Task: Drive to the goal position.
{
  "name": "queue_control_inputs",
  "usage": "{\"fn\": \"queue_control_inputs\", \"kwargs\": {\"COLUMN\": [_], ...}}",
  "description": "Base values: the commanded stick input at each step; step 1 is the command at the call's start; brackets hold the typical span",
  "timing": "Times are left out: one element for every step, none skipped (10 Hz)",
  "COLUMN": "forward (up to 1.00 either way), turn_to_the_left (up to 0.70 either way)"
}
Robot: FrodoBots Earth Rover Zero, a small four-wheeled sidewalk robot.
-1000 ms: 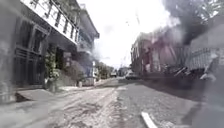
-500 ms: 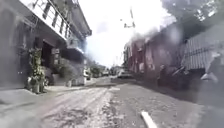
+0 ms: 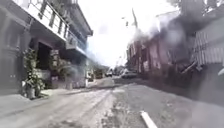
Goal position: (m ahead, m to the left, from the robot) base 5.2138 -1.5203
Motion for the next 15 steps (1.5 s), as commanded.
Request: {"fn": "queue_control_inputs", "kwargs": {"forward": [0.85,0.85,0.85,0.85,0.85,0.85,0.85,0.85,0.85,0.85,0.85,0.85,0.85,0.85,0.85], "turn_to_the_left": [0.00,0.00,0.00,0.00,0.00,0.00,0.00,0.00,0.00,0.00,-0.13,-0.27,-0.32,-0.32,-0.33]}}
